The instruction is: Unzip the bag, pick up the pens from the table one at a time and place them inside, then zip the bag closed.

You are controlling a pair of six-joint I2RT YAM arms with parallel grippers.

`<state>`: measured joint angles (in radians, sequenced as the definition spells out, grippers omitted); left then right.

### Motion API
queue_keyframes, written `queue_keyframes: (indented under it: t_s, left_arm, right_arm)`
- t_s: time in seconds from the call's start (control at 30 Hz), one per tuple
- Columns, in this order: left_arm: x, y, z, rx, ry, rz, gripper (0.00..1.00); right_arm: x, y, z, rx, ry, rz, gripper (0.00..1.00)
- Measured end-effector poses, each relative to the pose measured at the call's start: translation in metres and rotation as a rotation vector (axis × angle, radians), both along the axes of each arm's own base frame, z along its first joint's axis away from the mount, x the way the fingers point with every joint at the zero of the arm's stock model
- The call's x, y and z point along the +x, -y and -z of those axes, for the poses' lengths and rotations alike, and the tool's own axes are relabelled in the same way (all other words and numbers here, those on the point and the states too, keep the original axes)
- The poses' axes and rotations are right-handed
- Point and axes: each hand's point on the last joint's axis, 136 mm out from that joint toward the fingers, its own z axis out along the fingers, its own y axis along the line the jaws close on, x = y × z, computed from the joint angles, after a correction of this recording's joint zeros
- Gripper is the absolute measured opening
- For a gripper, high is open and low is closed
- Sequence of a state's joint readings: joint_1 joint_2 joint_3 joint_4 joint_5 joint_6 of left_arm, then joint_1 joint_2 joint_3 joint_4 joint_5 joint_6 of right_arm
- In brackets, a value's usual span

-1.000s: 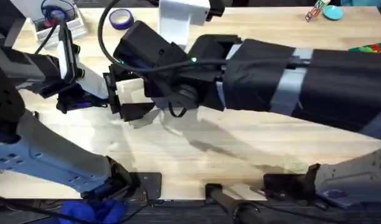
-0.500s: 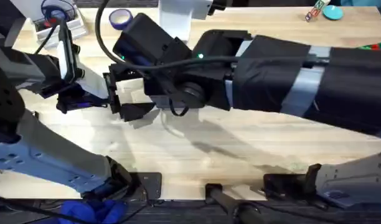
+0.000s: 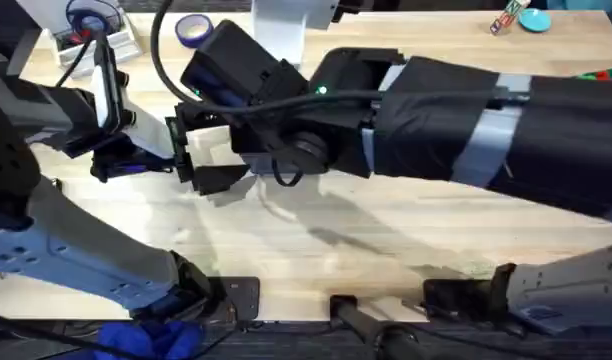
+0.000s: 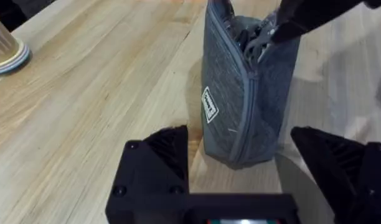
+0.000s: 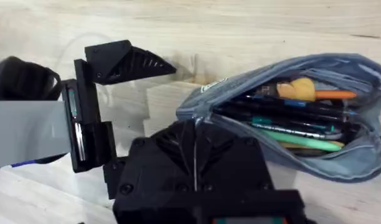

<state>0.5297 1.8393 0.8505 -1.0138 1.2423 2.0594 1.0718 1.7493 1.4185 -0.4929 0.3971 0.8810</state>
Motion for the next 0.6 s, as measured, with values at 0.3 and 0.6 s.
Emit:
queue_keyframes:
  t_s: [0.3, 0.6]
  left_arm:
    - [0.0003, 0.0, -0.0004, -0.002, 0.002, -0.001, 0.995]
    - [0.0019, 0.0002, -0.0031, -0.016, 0.01, -0.009, 0.995]
  right_arm:
    - [0.0013, -0.0024, -0.002, 0.013, 0.007, 0.0, 0.03]
    - [0.0013, -0.0023, -0.0021, 0.009, 0.009, -0.004, 0.03]
